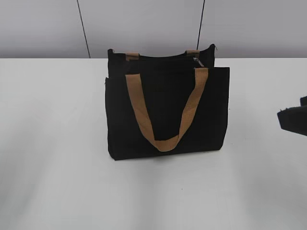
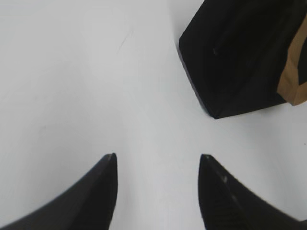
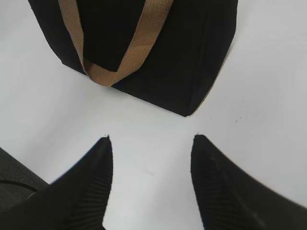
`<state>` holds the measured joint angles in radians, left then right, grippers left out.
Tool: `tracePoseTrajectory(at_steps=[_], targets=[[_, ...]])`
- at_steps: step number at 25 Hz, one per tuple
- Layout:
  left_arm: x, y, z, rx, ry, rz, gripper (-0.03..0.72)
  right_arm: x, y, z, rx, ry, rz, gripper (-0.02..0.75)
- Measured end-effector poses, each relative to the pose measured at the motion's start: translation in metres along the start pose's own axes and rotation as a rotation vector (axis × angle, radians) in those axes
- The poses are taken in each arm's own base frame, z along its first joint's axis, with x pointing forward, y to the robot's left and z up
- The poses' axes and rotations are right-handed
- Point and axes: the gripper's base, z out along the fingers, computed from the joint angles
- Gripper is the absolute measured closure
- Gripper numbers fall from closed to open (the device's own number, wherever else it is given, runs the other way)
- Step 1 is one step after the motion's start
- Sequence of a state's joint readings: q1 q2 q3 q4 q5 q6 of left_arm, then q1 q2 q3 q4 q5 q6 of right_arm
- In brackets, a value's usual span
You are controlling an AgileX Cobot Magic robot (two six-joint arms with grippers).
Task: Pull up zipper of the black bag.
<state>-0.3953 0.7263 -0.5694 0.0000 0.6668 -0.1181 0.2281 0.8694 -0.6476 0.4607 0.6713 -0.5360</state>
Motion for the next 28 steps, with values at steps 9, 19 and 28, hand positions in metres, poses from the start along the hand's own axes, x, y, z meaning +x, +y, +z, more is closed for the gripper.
tracePoseTrajectory(at_steps=[9,19,28], targets=[[0.028,0.003,-0.036,0.007,-0.056,0.0,0.281,0.045,0.017,-0.041,0.043,-0.138,0.066,0.346],[0.041,0.005,-0.058,0.015,-0.123,0.001,0.282,0.082,0.026,-0.076,0.118,-0.111,0.095,0.356],[0.05,0.006,-0.062,0.0,-0.004,0.027,0.284,0.1,0.031,-0.087,0.125,-0.054,0.095,0.356]])
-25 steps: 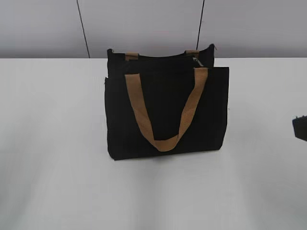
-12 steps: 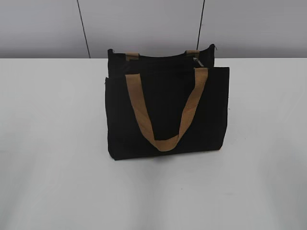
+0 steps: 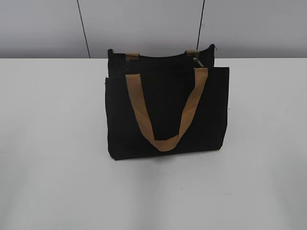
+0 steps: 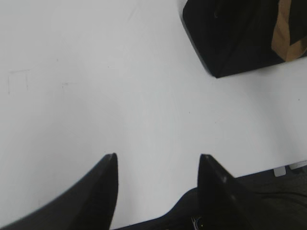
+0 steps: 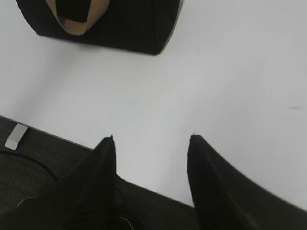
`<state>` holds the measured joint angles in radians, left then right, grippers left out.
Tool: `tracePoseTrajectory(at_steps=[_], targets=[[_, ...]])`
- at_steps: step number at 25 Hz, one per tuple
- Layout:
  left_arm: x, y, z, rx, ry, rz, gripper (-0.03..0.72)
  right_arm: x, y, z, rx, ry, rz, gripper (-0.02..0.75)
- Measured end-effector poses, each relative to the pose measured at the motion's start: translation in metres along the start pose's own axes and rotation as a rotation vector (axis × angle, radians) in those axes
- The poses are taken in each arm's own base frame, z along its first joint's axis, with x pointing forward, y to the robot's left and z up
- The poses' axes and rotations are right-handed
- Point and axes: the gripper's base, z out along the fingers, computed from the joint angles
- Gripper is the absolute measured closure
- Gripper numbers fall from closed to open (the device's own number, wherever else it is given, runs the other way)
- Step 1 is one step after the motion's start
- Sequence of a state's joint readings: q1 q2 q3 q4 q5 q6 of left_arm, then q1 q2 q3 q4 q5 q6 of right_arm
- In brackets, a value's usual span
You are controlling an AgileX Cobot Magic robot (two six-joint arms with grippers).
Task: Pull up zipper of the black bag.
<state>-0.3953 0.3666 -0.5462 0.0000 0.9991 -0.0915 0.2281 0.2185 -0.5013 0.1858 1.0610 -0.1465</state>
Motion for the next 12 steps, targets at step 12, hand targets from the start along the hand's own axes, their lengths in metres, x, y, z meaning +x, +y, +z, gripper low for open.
tracePoseTrajectory(at_steps=[12], targets=[[0.015,0.001,-0.01,0.001,-0.018,0.026,0.285,0.007,-0.009,0.003,0.092,0.056,0.0,0.356]])
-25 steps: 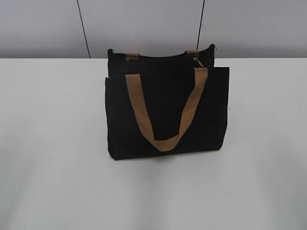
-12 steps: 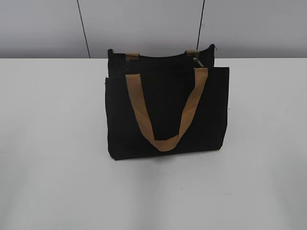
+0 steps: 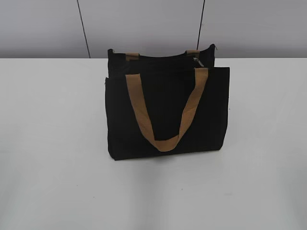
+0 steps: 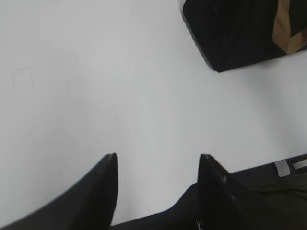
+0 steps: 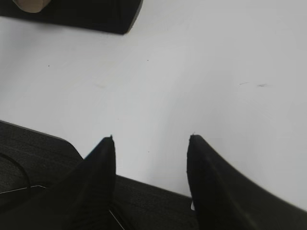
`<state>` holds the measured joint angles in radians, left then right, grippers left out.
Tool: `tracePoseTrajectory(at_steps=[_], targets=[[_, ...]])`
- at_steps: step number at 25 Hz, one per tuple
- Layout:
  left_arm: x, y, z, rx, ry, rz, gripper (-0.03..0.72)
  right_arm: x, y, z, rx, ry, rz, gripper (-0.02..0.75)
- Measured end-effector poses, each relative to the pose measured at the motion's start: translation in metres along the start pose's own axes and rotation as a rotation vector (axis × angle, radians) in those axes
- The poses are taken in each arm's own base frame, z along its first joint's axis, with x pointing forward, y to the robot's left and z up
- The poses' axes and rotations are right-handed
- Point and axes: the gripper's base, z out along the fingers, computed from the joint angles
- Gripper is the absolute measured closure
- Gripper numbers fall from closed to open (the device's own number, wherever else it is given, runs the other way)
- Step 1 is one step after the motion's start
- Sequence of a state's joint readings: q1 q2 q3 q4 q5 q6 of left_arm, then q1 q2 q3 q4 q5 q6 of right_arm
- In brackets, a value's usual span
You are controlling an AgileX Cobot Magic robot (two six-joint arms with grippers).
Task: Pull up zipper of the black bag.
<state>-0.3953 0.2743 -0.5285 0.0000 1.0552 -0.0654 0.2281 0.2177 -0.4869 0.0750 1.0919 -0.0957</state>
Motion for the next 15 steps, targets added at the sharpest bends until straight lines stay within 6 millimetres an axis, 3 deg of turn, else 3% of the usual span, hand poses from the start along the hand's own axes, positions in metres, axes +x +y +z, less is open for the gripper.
tracePoseTrajectory(at_steps=[15], targets=[[0.009,0.001,-0.014,-0.001,-0.098,0.006,0.291,0.0,0.0,0.0,0.0,0.002,0.005,0.356]])
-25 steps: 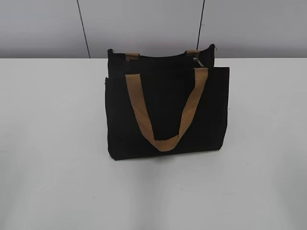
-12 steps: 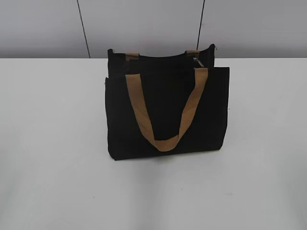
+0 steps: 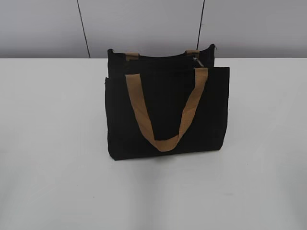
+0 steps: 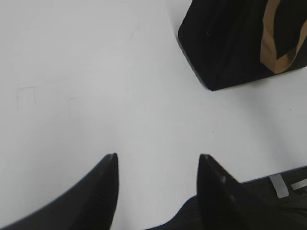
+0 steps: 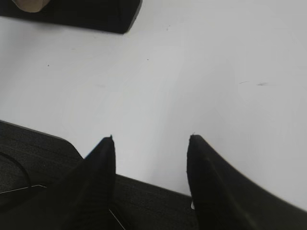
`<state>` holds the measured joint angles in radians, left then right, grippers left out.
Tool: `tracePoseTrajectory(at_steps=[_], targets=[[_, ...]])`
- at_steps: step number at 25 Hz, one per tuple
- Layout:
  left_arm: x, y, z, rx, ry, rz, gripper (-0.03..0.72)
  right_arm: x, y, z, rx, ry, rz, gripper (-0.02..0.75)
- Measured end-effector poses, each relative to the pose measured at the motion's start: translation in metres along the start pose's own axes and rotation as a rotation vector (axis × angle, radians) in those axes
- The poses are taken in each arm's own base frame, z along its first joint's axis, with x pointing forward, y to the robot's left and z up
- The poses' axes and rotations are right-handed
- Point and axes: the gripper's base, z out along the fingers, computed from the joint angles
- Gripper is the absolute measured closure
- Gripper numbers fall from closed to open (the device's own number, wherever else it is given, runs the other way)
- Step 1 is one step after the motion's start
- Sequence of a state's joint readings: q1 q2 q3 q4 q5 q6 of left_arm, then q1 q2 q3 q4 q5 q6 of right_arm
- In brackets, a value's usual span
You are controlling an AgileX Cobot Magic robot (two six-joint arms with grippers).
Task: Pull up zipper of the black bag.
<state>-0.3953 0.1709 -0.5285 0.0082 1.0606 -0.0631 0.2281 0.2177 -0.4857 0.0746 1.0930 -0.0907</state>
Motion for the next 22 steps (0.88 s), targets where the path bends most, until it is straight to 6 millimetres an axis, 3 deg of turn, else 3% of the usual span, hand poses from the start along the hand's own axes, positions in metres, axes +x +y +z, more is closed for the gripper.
tracePoseTrajectory(at_steps=[10,22], targets=[[0.004,0.0,-0.006,0.002,-0.046,0.0,0.292,0.003,0.0,-0.005,0.003,-0.038,-0.003,0.356],[0.016,0.001,-0.024,0.006,-0.179,-0.003,0.366,0.016,0.002,-0.022,0.022,-0.184,-0.005,0.356]])
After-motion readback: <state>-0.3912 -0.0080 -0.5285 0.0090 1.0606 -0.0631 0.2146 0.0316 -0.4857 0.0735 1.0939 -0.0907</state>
